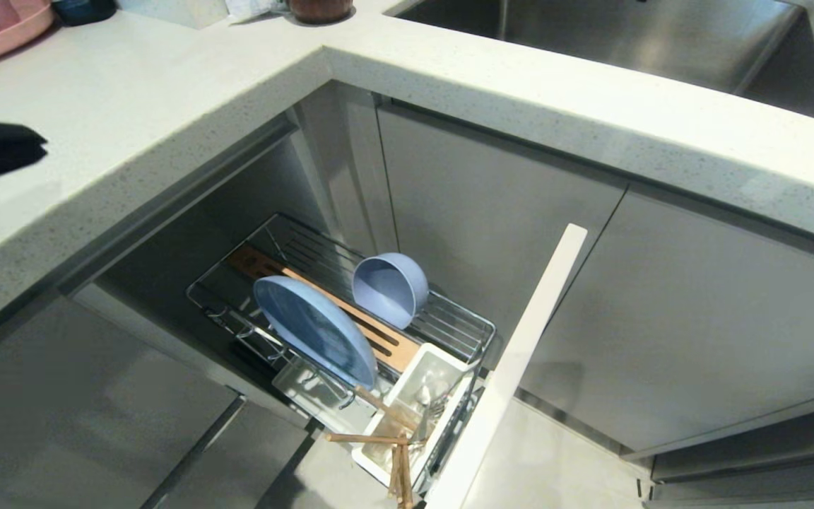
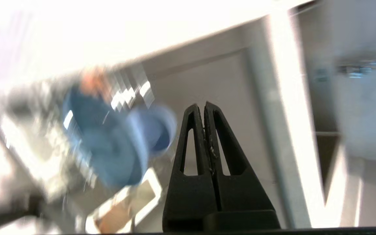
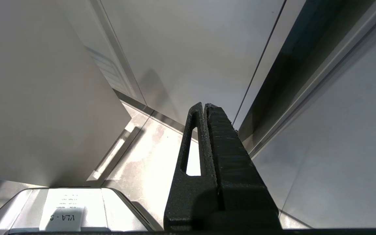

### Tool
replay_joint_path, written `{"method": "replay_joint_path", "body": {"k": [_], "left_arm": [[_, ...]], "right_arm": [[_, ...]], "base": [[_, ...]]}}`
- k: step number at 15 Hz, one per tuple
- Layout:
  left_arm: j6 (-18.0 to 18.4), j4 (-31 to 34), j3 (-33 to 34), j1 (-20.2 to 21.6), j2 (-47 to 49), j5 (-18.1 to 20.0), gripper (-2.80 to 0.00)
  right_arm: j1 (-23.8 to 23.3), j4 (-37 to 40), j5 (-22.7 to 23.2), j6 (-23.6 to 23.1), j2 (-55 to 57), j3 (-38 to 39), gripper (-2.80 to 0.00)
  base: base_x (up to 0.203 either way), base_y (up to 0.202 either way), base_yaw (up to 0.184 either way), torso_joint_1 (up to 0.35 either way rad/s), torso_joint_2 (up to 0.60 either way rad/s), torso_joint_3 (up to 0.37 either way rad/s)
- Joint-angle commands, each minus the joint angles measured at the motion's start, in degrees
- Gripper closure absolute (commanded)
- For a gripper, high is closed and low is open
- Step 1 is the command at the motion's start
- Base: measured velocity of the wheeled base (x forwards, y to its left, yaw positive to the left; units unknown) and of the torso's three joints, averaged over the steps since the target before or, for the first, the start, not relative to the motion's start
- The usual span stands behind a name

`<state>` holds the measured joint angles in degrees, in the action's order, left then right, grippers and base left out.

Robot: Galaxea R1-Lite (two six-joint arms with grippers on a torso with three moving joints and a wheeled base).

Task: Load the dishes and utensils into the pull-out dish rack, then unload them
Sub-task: Take the plate out of the cupboard

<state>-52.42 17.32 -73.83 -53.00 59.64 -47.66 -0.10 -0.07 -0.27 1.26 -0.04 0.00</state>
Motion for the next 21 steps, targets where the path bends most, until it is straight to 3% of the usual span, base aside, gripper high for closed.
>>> {"method": "replay_joint_path", "body": {"k": [1,2,4,6,9,13,17,19,21], "left_arm": [[16.82,-8.26,-3.40,0.09,-0.34,0.16,0.00],[23.91,-13.81,-4.27,0.57,-0.38,0.71,0.00],[33.95,-21.61,-6.10,5.42,-0.63,3.39,0.00],[39.32,-24.73,-8.72,11.01,-1.58,6.52,0.00],[44.04,-24.99,-11.41,20.18,-2.74,12.09,0.00],[47.13,-20.11,-11.72,34.08,-8.35,19.76,0.00],[47.19,-1.30,-9.97,44.02,-21.24,33.22,0.00],[47.21,4.94,-5.02,47.95,-28.99,41.38,0.00],[47.37,7.52,4.23,51.07,-36.92,47.56,0.00]], "right_arm": [[0.01,-0.01,0.00,-0.03,-0.19,0.09,0.00],[0.01,-0.01,0.00,-0.03,-0.15,0.09,0.00],[0.01,-0.01,0.00,0.00,-0.14,0.09,0.00],[0.01,-0.01,0.00,-0.01,-0.19,0.09,0.00],[0.01,-0.01,0.00,-0.01,-0.14,0.09,0.00],[0.01,-0.01,0.00,-0.03,-0.21,0.09,0.00],[0.01,-0.01,0.00,0.03,-0.16,0.09,0.00],[0.01,-0.01,0.00,-0.02,-0.19,0.09,0.00],[0.01,-0.01,0.00,-0.03,-0.16,0.09,0.00]], "base": [[0.000,0.000,0.000,0.000,0.00,0.000],[0.000,0.000,0.000,0.000,0.00,0.000],[0.000,0.000,0.000,0.000,0.00,0.000],[0.000,0.000,0.000,0.000,0.00,0.000],[0.000,0.000,0.000,0.000,0.00,0.000],[0.000,0.000,0.000,0.000,0.00,0.000],[0.000,0.000,0.000,0.000,0.00,0.000],[0.000,0.000,0.000,0.000,0.00,0.000],[0.000,0.000,0.000,0.000,0.00,0.000]]}}
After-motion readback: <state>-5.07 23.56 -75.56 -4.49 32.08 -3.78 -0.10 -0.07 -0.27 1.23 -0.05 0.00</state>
